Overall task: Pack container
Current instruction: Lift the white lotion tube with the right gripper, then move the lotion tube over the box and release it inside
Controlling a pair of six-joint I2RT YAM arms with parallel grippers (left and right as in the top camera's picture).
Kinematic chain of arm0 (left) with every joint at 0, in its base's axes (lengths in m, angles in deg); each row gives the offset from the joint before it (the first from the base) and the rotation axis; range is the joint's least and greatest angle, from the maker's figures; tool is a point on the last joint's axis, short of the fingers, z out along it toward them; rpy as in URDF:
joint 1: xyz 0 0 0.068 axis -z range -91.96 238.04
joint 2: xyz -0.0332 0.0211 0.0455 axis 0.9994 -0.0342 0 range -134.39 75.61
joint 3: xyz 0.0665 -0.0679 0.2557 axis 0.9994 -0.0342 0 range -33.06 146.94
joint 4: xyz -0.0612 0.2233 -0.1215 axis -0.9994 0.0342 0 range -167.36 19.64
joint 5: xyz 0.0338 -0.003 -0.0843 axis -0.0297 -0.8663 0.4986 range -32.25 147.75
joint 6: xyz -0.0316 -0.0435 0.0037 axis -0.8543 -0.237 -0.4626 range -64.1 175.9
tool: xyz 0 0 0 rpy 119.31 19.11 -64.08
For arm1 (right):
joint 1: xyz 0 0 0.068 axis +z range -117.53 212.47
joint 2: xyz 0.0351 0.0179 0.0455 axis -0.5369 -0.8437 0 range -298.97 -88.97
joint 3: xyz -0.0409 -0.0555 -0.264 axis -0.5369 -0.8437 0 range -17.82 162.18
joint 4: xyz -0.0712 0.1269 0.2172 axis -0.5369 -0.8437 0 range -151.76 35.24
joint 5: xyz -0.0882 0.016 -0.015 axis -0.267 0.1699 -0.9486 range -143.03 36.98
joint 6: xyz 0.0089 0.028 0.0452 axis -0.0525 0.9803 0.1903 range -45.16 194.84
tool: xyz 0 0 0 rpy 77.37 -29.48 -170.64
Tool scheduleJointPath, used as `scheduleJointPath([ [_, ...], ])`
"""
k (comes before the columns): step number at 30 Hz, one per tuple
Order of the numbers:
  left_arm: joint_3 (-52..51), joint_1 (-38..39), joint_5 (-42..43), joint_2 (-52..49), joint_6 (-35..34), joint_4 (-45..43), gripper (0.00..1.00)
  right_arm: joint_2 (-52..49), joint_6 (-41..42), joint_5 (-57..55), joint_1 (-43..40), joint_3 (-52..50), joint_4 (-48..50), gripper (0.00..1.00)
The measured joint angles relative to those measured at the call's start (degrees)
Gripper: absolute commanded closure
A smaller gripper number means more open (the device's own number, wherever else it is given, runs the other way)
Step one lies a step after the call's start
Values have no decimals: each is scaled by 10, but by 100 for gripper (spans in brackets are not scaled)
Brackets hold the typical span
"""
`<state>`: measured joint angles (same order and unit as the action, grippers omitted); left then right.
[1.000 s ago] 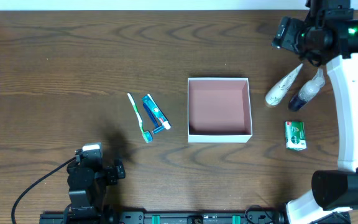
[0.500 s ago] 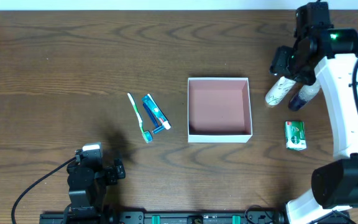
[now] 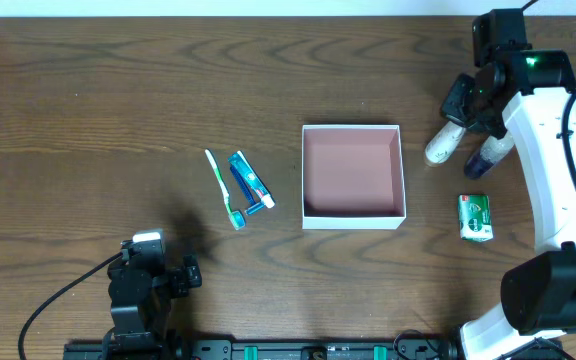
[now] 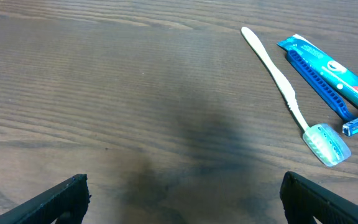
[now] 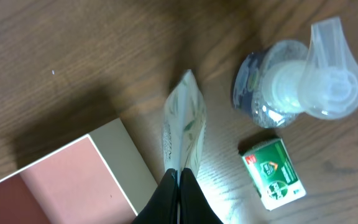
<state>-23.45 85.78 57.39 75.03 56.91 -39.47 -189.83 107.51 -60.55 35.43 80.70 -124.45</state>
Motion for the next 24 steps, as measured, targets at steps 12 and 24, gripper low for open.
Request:
scheduleJointPath([
  [12,0,0,0,0,0,0,2,-14,-106,17,66,321,-165,99],
  [24,0,0,0,0,0,0,2,-11,-114,101,208,313,-200,99],
])
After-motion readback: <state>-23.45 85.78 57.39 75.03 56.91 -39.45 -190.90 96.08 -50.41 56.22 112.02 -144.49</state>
